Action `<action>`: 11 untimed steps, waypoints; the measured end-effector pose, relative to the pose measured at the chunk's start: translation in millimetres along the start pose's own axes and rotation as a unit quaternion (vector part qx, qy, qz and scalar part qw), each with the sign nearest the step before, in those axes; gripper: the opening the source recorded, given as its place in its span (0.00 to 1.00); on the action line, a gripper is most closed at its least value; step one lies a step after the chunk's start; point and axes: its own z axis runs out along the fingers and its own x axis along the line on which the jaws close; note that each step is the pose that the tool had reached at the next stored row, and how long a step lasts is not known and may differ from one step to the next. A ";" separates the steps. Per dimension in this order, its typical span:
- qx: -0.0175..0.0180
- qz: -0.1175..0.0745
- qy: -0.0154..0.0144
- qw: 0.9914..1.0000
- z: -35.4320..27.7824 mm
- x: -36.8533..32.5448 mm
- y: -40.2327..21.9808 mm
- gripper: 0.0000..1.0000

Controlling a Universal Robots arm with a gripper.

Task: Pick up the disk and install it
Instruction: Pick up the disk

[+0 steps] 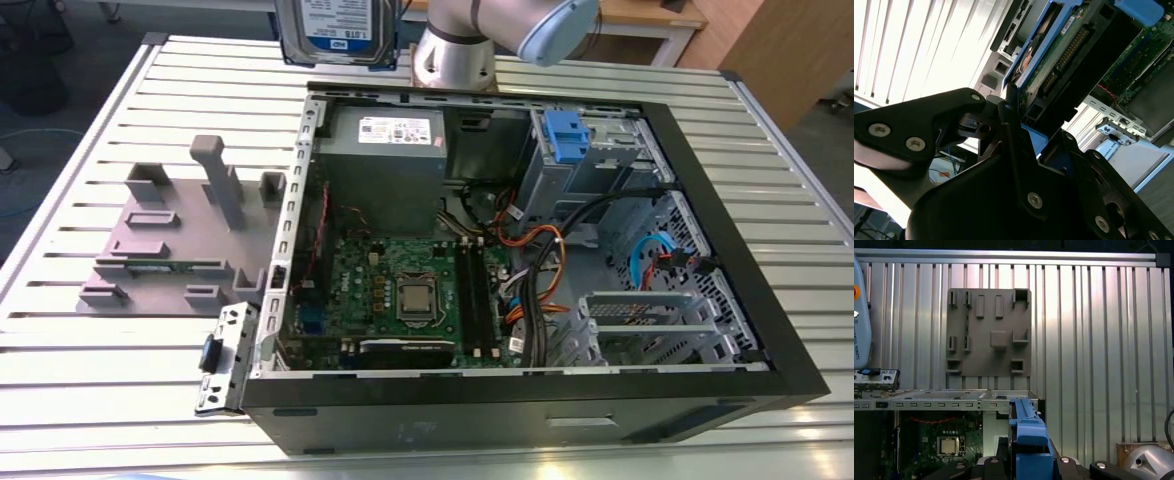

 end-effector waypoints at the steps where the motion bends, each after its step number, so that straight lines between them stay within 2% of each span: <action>1: 0.000 0.000 0.000 1.000 0.0 0.0 -0.7 0.37; 11: 0.000 0.000 0.000 1.000 -0.3 -0.1 -7.6 0.37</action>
